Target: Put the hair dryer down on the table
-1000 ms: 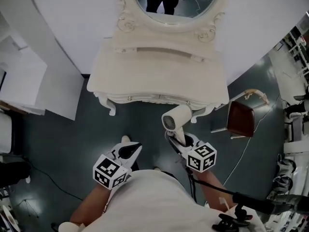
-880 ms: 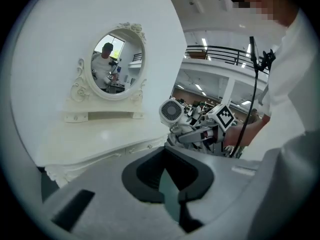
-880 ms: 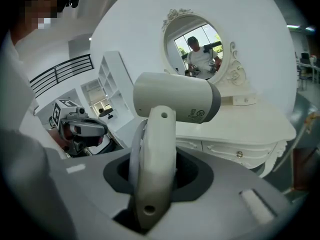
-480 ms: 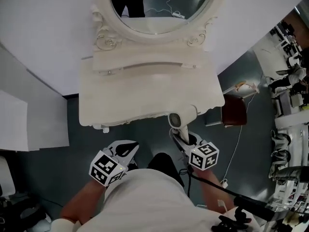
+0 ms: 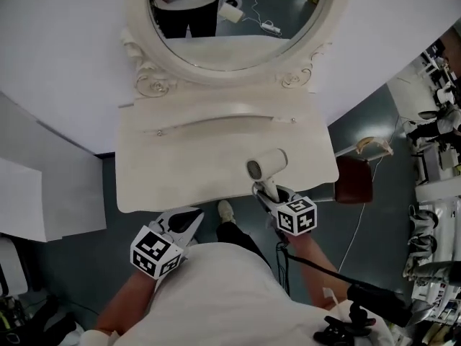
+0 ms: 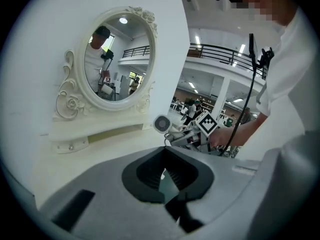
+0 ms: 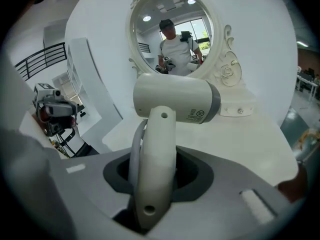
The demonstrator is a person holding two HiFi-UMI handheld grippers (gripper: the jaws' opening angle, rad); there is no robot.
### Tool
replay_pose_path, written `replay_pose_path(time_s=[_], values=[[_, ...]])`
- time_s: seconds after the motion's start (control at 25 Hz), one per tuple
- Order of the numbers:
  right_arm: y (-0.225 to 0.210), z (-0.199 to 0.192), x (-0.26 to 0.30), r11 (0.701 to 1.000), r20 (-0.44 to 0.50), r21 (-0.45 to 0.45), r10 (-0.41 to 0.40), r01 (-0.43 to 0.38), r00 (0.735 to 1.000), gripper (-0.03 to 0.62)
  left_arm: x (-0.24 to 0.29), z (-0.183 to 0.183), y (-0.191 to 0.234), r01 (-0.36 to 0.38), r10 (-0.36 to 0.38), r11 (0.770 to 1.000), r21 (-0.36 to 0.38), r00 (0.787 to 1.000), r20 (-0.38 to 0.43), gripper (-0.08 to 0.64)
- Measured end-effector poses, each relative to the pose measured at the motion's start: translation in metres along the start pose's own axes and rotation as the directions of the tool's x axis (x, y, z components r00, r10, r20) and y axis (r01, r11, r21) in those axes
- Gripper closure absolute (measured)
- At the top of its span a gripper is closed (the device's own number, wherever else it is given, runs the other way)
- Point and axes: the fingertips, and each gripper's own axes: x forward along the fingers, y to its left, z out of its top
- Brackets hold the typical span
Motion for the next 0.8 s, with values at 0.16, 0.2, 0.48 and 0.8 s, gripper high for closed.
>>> replay_pose_path(time_s=[0.16,0.2,0.48,0.8], values=[[-0.05,0.018,0.039,0.998,-0.073,-0.062,0.01,-0.015,0.997,0.459,0.028,0.035,0.02,-0.058,0.058,0.998,-0.006,0.998,-0.004,0.558],[-0.061,0.021,0.049,0.997,-0.092,-0.076,0.014,-0.021,0.996,0.459,0.035,0.043,0.025,-0.071,0.071,0.997,-0.005,0.997,-0.005,0.558],[-0.118,0.025,0.11,0.991,-0.21,-0.117,0.045,-0.07,0.977,0.459,0.077,0.079,0.054,-0.153,0.153,0.987,-0.041,0.988,0.007,0.558],[-0.143,0.029,0.148,0.976,-0.306,-0.19,0.041,-0.104,0.951,0.457,0.104,0.095,0.072,-0.208,0.208,0.976,-0.07,0.978,-0.009,0.558]])
